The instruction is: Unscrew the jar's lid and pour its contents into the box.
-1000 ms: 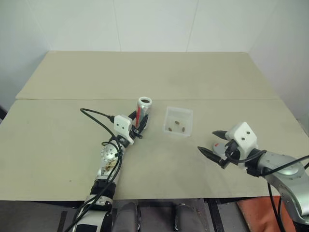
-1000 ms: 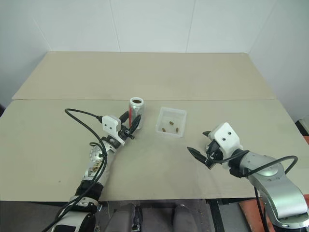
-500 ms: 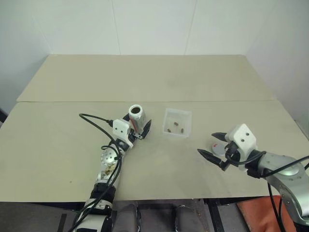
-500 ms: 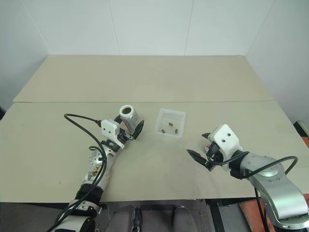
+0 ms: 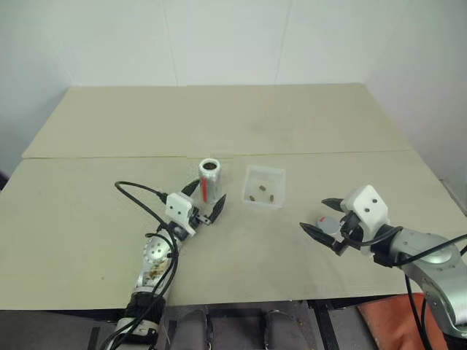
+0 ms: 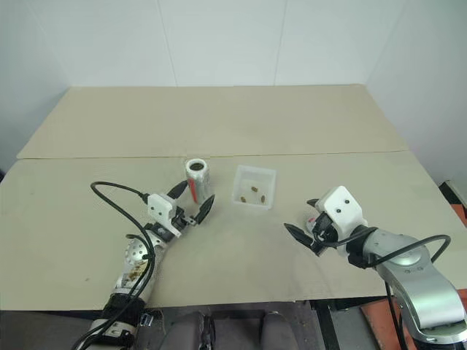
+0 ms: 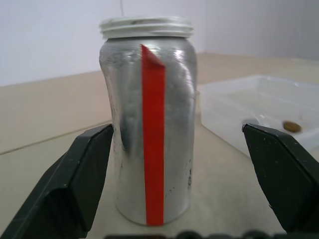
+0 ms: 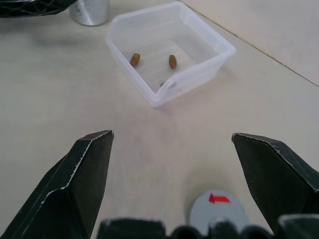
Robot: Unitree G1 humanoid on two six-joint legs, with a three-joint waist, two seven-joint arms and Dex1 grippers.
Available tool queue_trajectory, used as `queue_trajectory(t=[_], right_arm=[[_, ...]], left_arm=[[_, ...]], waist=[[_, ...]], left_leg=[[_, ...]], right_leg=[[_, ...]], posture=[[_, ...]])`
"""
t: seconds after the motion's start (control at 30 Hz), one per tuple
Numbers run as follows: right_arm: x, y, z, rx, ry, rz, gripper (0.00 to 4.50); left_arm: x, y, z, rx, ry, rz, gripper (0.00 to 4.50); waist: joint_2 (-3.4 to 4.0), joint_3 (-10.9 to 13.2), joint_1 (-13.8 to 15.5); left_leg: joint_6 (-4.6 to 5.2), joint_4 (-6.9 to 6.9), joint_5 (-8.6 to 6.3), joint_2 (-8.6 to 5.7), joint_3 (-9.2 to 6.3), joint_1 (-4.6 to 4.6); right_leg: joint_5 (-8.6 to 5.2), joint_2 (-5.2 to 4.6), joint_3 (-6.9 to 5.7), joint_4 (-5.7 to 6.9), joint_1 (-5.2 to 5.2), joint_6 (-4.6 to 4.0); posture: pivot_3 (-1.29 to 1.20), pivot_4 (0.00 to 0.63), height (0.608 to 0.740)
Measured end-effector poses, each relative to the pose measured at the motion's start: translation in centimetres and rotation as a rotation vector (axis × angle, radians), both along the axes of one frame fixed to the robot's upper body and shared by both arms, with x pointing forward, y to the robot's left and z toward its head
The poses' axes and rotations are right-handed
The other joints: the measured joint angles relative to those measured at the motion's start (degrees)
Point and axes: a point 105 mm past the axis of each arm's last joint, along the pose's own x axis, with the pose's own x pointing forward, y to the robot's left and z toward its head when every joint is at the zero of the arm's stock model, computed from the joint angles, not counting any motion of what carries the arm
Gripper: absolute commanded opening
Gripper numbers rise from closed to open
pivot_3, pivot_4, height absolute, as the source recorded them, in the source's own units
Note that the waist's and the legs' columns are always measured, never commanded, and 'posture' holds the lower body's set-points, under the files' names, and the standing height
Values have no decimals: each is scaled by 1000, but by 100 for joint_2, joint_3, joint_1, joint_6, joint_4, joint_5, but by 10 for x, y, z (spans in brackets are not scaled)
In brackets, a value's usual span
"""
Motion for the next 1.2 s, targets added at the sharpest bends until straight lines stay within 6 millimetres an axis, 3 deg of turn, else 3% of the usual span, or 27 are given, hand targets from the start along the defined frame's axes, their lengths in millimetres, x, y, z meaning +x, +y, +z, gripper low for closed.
queue_trajectory(t=[0.37,0.53,0.63,0.8,1.03,1.2], right_arm=[[1,-1,-2,-2,11,2,4500],[0,-3,-2,-11,24,13,4500],[-9,-11,-1,-26,38,40,4500],[-30,-42,13,-97,45,98,4500],[-63,-73,38,-140,37,195,4500],[-71,-82,41,-195,37,203,4500]], left_arm=[[-22,32,-11,33,35,128,4479],[-53,49,-18,51,137,20,4479],[-73,65,0,81,163,-129,4479],[-95,101,51,308,168,-359,4479],[-117,118,94,367,219,-527,4479],[-119,116,100,378,230,-565,4479]], waist=[[1,-9,-57],[1,-8,-46],[0,-7,5],[0,-7,69],[-1,-5,80],[-3,-5,68]], left_leg=[[-7,-38,3,6,20,25],[-8,-37,3,20,25,19],[-8,-36,4,24,26,17],[-7,-36,2,21,35,18],[-9,-40,2,24,39,26],[-10,-40,2,24,44,27]], right_leg=[[-1,2,20,-1,2,-5],[-3,2,18,6,-9,-11],[-4,-1,7,-2,-5,-15],[-5,-1,5,-13,0,-18],[-8,6,4,-9,4,-21],[-9,6,5,-11,4,-23]], posture=[[0,150,740],[0,150,740],[0,150,740],[0,150,740],[0,150,740],[0,150,740]])
